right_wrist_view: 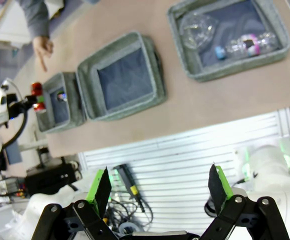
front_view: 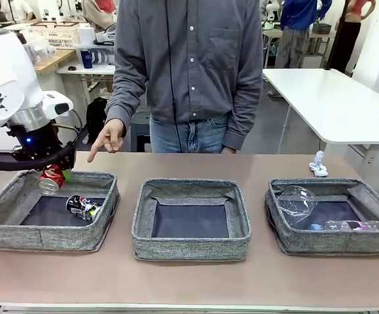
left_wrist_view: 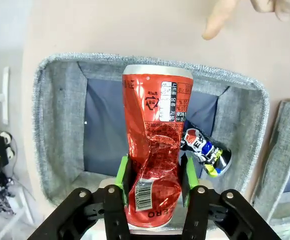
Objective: Sort the waste into the appropriate baskets.
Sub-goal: Place the picked waste into the Fabric basket indicated by the person.
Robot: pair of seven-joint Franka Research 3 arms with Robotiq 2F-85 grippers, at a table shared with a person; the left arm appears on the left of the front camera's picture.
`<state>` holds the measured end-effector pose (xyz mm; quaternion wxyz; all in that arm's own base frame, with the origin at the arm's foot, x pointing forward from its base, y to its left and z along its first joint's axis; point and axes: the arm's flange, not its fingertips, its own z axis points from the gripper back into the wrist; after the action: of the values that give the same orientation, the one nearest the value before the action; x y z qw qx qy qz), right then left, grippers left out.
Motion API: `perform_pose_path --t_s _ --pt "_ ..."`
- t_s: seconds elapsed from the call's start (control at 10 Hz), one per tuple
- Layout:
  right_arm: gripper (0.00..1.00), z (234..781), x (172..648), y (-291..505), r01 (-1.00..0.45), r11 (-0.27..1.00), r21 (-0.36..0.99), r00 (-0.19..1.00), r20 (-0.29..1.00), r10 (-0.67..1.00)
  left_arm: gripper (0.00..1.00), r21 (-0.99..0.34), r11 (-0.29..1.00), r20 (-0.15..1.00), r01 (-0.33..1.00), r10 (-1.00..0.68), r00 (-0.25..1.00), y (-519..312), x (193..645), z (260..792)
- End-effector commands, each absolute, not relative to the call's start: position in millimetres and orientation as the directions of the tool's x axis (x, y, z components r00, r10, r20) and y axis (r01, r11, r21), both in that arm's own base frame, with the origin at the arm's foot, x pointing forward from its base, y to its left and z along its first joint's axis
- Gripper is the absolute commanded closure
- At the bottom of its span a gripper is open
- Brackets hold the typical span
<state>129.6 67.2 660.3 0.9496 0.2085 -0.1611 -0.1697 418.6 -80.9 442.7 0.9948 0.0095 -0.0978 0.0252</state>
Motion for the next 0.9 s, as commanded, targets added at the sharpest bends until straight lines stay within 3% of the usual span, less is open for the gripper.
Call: perform_pose_path --t_s 0.0,0.8 --pt "0.00 661 121 67 0.236 0.858 0.456 0.898 0.234 -0.372 0.00 0.042 0.999 0.184 -0.032 0.024 0.983 -79 414 441" --pt "0.00 661 121 67 0.236 0.858 0.456 0.898 0.234 -0.372 0.00 0.055 0.996 0.211 -0.075 0.062 0.976 -72 412 455"
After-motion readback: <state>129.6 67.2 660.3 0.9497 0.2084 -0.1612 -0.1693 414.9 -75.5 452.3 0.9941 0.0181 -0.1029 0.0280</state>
